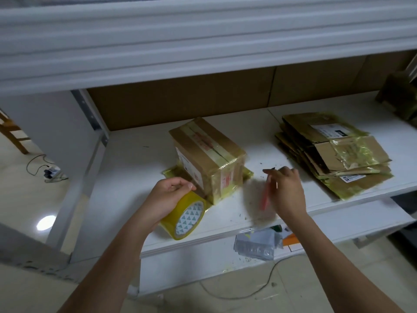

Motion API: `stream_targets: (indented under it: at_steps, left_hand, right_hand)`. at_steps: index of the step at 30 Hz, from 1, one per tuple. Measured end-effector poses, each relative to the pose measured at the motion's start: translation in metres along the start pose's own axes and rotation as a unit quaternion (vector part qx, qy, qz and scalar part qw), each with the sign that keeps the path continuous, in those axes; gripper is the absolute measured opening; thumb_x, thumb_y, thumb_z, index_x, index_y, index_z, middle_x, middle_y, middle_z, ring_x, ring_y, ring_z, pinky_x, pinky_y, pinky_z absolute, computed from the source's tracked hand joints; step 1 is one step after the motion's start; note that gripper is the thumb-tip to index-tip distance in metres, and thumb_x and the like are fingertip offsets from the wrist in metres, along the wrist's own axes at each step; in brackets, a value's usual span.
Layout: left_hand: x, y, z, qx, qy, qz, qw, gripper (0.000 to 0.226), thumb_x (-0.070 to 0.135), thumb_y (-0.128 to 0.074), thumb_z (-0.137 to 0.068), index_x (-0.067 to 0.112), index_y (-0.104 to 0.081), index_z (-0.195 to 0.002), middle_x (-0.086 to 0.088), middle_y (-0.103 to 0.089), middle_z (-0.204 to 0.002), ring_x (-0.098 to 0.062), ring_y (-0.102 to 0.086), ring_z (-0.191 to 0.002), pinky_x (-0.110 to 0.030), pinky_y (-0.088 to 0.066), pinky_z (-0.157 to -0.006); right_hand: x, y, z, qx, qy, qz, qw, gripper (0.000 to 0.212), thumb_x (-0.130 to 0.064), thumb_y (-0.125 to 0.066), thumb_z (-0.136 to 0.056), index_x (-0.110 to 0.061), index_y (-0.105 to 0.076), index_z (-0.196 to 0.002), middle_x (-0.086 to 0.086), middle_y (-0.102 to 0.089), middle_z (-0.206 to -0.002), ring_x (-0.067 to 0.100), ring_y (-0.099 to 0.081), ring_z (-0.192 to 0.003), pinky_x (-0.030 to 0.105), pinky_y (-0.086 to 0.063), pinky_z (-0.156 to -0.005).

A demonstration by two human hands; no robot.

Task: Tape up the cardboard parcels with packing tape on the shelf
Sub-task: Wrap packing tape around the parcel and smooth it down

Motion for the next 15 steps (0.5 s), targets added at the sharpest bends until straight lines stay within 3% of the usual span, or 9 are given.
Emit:
stream_targets:
  at_steps: [3, 5, 8, 10, 12, 15]
  left_hand:
    - [0.001, 0.002, 0.0, 0.004, 0.0, -0.002, 1.0, 0.017, 0.033, -0.062, -0.094, 0.024, -0.074, -0.087, 0.006, -0.074, -0.084, -0.019, -0.071, -0.082, -0.029, -0.053, -0.072]
    - [0.002, 0.001, -0.001, 0.004, 0.001, -0.005, 1.0, 0.017, 0.034, -0.062, -0.094, 0.025, -0.074, -0.086, 0.006, -0.074, -0.085, -0.02, -0.07, -0.083, -0.031, -0.054, -0.074]
    - [0.003, 0.001, 0.0, 0.006, 0.004, -0.009, 1.0, 0.016, 0.035, -0.063, -0.093, 0.026, -0.074, -0.087, 0.005, -0.073, -0.088, -0.02, -0.069, -0.085, -0.031, -0.054, -0.075]
    - [0.003, 0.002, 0.002, 0.009, 0.006, -0.01, 1.0, 0.015, 0.035, -0.063, -0.093, 0.026, -0.073, -0.087, 0.006, -0.072, -0.088, -0.019, -0.068, -0.085, -0.03, -0.054, -0.074]
    - [0.004, 0.001, 0.004, 0.01, 0.006, -0.009, 1.0, 0.014, 0.036, -0.064, -0.093, 0.027, -0.073, -0.087, 0.006, -0.072, -0.088, -0.019, -0.068, -0.085, -0.031, -0.054, -0.075]
    - [0.005, 0.002, 0.005, 0.012, 0.009, 0.006, 1.0, 0.012, 0.037, -0.067, -0.09, 0.026, -0.072, -0.088, 0.007, -0.073, -0.084, -0.019, -0.07, -0.083, -0.029, -0.054, -0.071]
  right_hand:
    - [0.025, -0.037, 0.007, -0.173, 0.007, 0.196, 0.965, 0.05, -0.009, -0.042, -0.097, -0.028, -0.046, -0.143, 0.011, -0.054, -0.112, 0.03, -0.041, -0.112, 0.036, -0.045, -0.072]
    - [0.02, -0.041, 0.01, -0.179, 0.072, 0.272, 0.943, 0.041, -0.023, -0.05, -0.097, -0.023, -0.052, -0.138, 0.007, -0.058, -0.108, 0.026, -0.047, -0.108, 0.032, -0.044, -0.075]
    - [0.014, -0.035, 0.01, -0.148, 0.109, 0.289, 0.939, 0.027, -0.037, -0.064, -0.088, -0.022, -0.069, -0.11, 0.001, -0.066, -0.104, 0.022, -0.055, -0.103, 0.031, -0.043, -0.084]
    - [0.014, -0.031, 0.011, -0.127, 0.106, 0.25, 0.954, 0.021, -0.023, -0.066, -0.086, -0.02, -0.068, -0.106, 0.003, -0.066, -0.103, 0.024, -0.058, -0.099, 0.033, -0.045, -0.081]
    - [0.01, -0.012, 0.011, -0.061, 0.087, 0.131, 0.986, 0.026, -0.008, -0.074, -0.075, -0.013, -0.064, -0.098, 0.008, -0.064, -0.091, 0.029, -0.06, -0.082, 0.031, -0.044, -0.063]
    - [-0.006, 0.028, 0.008, 0.044, 0.024, -0.09, 0.995, 0.015, -0.01, -0.065, -0.083, -0.016, -0.051, -0.086, 0.003, -0.056, -0.08, 0.024, -0.054, -0.071, 0.027, -0.038, -0.055]
Point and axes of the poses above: each hand's wrist, its own z-axis away from the middle knuckle, its own y-axis out of the back of the hand, x = y × z, the point moved 9 cm from there along -z, towards the middle knuckle
